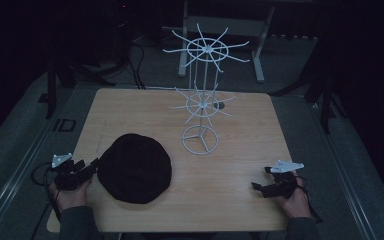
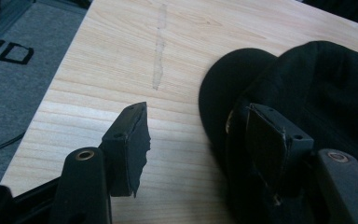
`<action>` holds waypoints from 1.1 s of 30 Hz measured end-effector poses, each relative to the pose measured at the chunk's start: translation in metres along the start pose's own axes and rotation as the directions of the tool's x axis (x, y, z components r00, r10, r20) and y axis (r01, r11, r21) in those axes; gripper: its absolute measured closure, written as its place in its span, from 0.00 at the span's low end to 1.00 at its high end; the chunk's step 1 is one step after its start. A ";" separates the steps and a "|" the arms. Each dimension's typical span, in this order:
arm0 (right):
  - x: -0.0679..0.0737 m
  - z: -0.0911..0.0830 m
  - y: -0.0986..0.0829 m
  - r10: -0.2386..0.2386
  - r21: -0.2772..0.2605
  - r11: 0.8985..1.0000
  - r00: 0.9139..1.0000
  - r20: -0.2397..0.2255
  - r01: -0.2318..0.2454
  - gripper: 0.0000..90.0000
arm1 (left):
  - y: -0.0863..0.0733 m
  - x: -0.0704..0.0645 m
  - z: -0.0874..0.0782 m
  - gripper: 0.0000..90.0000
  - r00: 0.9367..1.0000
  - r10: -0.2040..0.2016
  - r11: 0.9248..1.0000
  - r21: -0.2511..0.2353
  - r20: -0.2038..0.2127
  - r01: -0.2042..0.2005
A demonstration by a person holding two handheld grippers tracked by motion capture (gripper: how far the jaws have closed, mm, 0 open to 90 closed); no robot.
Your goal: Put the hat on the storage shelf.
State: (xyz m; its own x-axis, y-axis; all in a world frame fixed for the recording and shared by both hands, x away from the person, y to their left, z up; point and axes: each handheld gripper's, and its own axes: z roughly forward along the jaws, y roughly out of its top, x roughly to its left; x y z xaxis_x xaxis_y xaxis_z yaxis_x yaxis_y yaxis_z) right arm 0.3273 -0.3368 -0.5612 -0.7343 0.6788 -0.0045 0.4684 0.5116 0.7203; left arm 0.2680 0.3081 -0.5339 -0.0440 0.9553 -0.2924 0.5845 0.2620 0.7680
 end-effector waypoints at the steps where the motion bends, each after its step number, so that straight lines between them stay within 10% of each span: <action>1: 0.000 0.000 0.000 0.001 0.000 1.000 1.000 -0.001 -0.001 0.13 | 0.001 -0.001 0.000 0.45 1.000 0.007 1.000 0.002 -0.001 -0.007; 9: 0.000 0.000 0.000 0.005 0.001 1.000 1.000 0.004 -0.005 0.14 | 0.013 -0.013 -0.003 0.45 0.995 0.088 0.996 0.006 0.047 -0.089; 15: 0.001 -0.001 0.000 0.010 0.002 1.000 1.000 0.008 -0.010 0.14 | 0.025 -0.025 0.005 0.47 0.979 0.172 0.982 0.055 0.111 -0.179; 30: 0.001 -0.001 -0.001 0.014 0.000 1.000 1.000 0.012 -0.014 0.15 | 0.056 -0.049 0.038 0.56 0.929 0.324 0.923 0.153 0.179 -0.352; 33: 0.001 -0.001 -0.001 0.013 0.000 1.000 1.000 0.012 -0.013 0.15 | 0.061 -0.055 0.047 0.55 0.910 0.361 0.902 0.172 0.203 -0.396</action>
State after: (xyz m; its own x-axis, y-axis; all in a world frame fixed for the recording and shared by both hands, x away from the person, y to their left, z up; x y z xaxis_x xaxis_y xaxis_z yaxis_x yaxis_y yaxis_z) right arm 0.3261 -0.3371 -0.5610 -0.7221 0.6918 -0.0037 0.4777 0.5025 0.7206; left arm 0.3448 0.2649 -0.4976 0.3357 0.9362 -0.1043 0.6835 -0.1660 0.7108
